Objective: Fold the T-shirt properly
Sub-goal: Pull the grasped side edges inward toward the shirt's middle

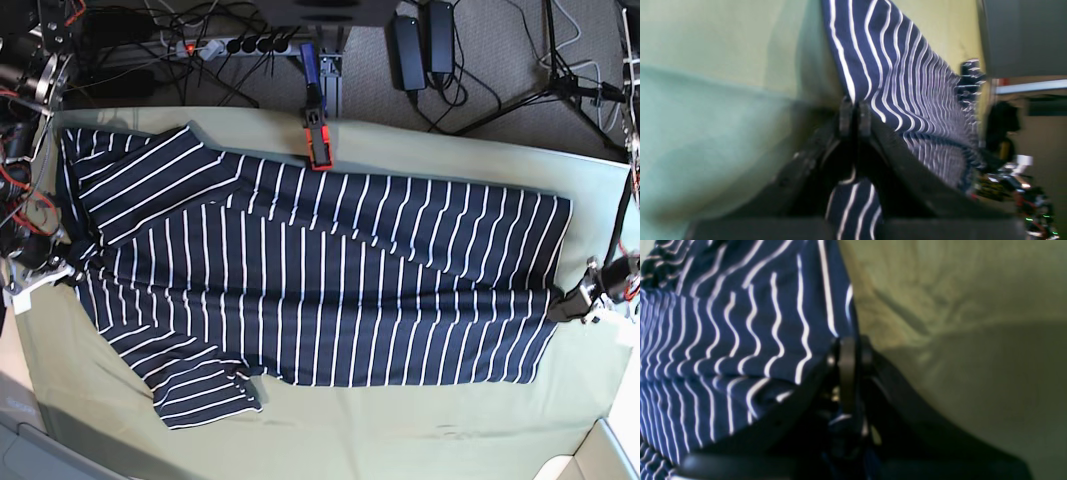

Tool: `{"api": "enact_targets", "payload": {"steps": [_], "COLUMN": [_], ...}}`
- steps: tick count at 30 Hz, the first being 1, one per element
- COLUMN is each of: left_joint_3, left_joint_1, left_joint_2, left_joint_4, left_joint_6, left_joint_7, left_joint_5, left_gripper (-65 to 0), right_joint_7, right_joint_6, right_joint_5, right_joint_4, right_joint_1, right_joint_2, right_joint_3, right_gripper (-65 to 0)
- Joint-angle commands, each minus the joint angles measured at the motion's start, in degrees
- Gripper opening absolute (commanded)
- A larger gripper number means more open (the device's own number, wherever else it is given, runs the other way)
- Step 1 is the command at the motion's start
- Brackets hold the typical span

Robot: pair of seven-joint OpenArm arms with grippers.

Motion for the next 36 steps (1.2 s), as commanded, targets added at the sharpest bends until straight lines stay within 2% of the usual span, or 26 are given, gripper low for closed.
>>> {"api": "enact_targets", "payload": {"steps": [1, 5, 10, 14, 21, 36], "left_joint_3": [-0.17, -0.17, -0.17, -0.17, -0.17, -0.17], "left_joint_1": [-1.38, -0.63, 0.72, 2.64, 4.07, 4.11], "left_joint_2": [-1.49, -1.68, -1.81, -2.51, -4.68, -4.81], "left_joint_4": [0.96, 1.03, 1.86, 3.98, 7.61, 7.67], "left_joint_6": [-1.78, -1.78, -1.78, -1.78, -1.78, -1.78], "left_joint_7": [0.44, 3.56, 5.33, 5.46, 5.46, 5.49], "left_joint_5": [-2.54, -6.01, -6.06, -6.06, -6.06, -6.06], "left_gripper": [-65.0, -65.0, -65.0, -65.0, -65.0, -64.5], "right_joint_7": [1.05, 0.96, 0.42, -1.66, -2.01, -2.97], "right_joint_6": [2.64, 2.64, 2.64, 2.64, 2.64, 2.60], "right_joint_5": [0.87, 1.86, 1.86, 1.84, 1.88, 2.25], "right_joint_4": [1.53, 3.45, 5.29, 5.31, 5.29, 5.29], "right_joint_1": [0.70, -1.90, -3.69, -3.74, -3.76, -3.76], "right_joint_2": [1.79, 2.25, 2.27, 2.29, 3.76, 4.81], "right_joint_3": [0.15, 0.15, 0.15, 0.17, 0.20, 0.20], "right_gripper": [-65.0, -65.0, -65.0, -65.0, -65.0, -65.0]}}
